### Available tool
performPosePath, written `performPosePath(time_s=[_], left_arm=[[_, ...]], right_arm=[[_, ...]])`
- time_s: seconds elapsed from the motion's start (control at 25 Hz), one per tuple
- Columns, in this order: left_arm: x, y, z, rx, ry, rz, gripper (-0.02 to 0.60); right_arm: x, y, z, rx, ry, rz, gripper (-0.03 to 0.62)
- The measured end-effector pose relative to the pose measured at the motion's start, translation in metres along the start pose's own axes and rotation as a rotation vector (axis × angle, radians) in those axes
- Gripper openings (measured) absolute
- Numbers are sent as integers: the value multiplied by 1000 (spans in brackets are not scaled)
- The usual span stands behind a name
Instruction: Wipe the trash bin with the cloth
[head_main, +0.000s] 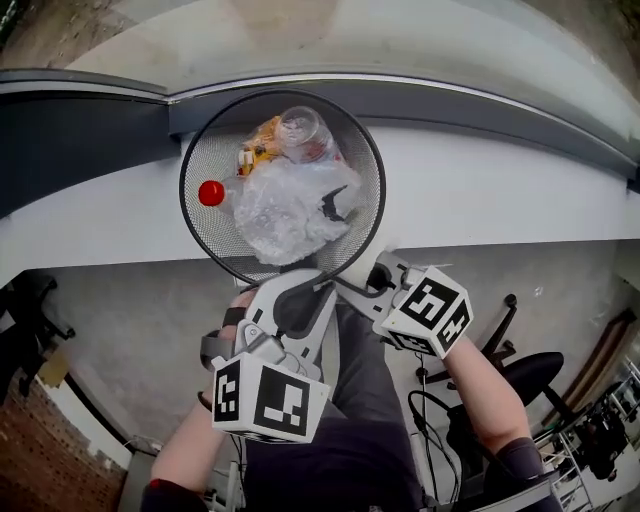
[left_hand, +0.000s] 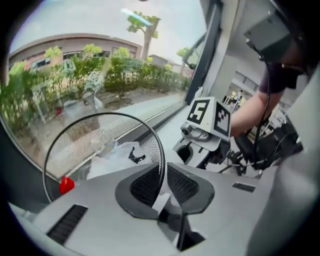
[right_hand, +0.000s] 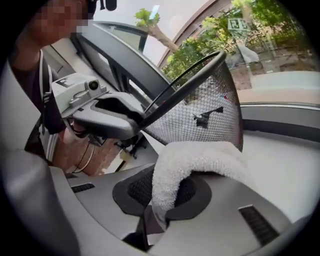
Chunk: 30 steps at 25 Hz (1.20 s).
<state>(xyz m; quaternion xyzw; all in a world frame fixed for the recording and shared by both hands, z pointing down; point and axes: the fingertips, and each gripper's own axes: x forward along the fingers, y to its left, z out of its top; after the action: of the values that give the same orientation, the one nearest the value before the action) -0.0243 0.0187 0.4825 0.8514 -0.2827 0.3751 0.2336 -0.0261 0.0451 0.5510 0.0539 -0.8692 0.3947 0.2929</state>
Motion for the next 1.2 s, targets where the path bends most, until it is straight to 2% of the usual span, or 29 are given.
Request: performPosePath(time_s=[0.08, 0.12, 0.2, 0.24, 0.28, 0.32, 0.4, 0.48, 0.56, 0.6, 0.68, 0.76, 0.92, 1.04, 1.2], left_arm=[[-4, 2, 5, 103, 8, 29, 51], [-10, 1, 7, 143, 5, 11, 58], [-30, 0, 3, 220, 26, -73, 66], [-38, 3, -10, 286, 84, -99, 105], [-42, 13, -29, 376, 174, -92, 198], [-43, 27, -51, 480, 274, -53, 249], [-38, 55, -83, 665, 412, 39, 249], [-31, 65, -90, 743, 435, 65, 248], [-28, 68, -84, 746, 416, 83, 241], [-27, 70, -80, 731, 403, 97, 204], [-27, 71, -76, 672, 378, 106, 138], [-24, 67, -74, 621, 367, 96, 135], [-21, 53, -69, 508, 358, 78, 126], [-16, 38, -54, 430, 322, 68, 112], [1, 15, -37, 339, 266, 64, 86]], right_arm=[[3, 4, -2, -25, 15, -7, 54], [1, 2, -2, -33, 15, -20, 54], [-8, -8, 3, -61, 10, -67, 54], [-15, -16, 6, -79, 8, -101, 54], [-24, -27, 10, -96, 6, -139, 54], [-33, -39, 16, -113, 3, -185, 54], [-54, -69, 32, -155, -10, -302, 54], [-75, -98, 52, -245, 2, -454, 54], [-86, -121, 65, -405, 89, -598, 54], [-85, -129, 66, -497, 158, -645, 54], [-67, -131, 58, -663, 303, -647, 54], [-39, -118, 39, -756, 409, -561, 54], [-8, -78, -3, -781, 491, -407, 54], [9, -32, -23, -807, 468, -284, 54], [36, 30, -16, -796, 352, -162, 54]])
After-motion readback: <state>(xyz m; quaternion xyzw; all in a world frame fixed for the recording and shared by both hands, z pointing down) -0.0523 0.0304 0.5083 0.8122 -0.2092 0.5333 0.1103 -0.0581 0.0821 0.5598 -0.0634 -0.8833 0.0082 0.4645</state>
